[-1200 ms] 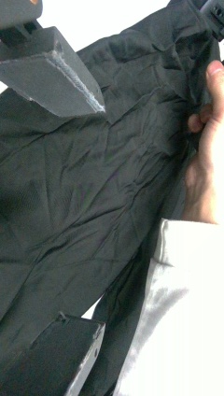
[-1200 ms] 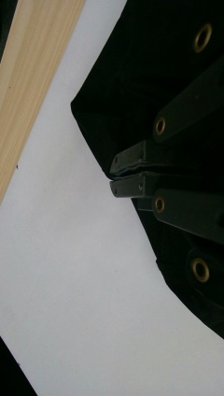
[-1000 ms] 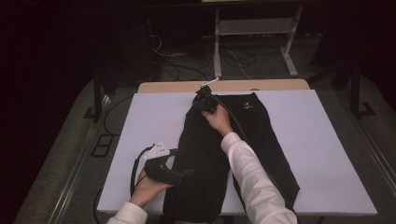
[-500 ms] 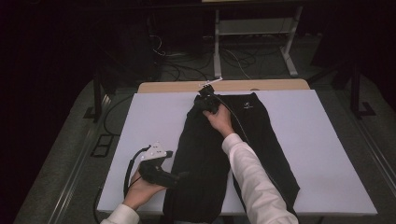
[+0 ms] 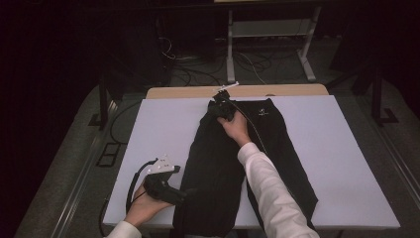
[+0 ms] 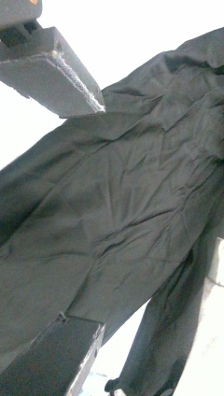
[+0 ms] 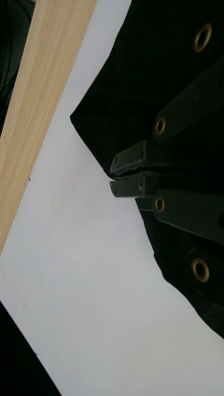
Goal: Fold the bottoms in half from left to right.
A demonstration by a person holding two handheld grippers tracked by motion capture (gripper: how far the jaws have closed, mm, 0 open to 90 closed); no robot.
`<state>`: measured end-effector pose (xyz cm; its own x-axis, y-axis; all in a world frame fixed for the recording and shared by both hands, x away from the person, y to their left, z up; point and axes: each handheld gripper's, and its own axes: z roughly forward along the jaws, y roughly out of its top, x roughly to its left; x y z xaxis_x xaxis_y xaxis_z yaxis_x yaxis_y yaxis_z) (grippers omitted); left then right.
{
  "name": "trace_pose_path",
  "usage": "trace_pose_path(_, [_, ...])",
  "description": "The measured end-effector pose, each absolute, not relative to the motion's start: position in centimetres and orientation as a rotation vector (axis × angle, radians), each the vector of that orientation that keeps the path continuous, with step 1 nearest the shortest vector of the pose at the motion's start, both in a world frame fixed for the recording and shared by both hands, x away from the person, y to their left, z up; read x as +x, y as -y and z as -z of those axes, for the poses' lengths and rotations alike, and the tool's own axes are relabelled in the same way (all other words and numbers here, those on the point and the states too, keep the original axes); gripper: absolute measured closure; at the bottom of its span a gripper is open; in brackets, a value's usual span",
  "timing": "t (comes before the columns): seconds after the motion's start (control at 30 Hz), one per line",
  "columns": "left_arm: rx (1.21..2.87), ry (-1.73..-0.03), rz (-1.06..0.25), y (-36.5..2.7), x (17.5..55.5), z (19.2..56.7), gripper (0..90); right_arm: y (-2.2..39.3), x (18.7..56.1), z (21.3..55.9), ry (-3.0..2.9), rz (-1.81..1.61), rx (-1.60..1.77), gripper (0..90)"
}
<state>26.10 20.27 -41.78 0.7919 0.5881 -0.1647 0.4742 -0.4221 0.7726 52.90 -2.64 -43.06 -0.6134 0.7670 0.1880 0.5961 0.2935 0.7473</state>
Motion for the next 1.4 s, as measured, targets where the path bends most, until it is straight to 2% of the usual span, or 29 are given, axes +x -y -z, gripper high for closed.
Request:
trace_pose_path(0.97, [2.155,-0.862,-0.046,-22.7,23.8,43.3,0.0,2.8,52.6,42.9,-2.351,-1.235,1.251,86.1])
trace_pose_path(1.4, [2.209,-0.803,0.002,-22.9,23.0,43.6,0.0,2.5,52.4,43.0,-2.348,-1.216,1.232,86.1])
